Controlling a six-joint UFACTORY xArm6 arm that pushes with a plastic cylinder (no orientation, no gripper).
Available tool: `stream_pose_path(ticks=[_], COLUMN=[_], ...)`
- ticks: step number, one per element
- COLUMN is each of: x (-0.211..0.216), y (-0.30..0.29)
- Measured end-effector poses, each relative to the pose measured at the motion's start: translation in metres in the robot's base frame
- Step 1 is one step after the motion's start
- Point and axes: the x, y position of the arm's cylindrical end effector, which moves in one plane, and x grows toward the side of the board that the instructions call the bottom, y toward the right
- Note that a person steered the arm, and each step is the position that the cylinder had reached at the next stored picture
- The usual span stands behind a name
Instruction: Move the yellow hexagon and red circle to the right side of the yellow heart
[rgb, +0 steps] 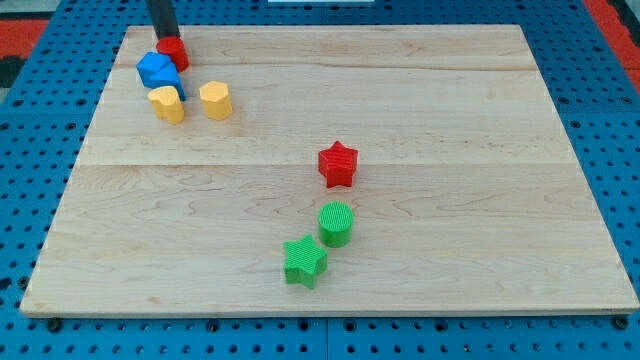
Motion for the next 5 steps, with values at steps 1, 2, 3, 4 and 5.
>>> stream_pose_path(ticks=[1, 2, 3, 4, 5], x=[0.008, 0.016, 0.03, 0.058, 0.076], y=[-0.005, -0.007, 0.028, 0.077, 0.109])
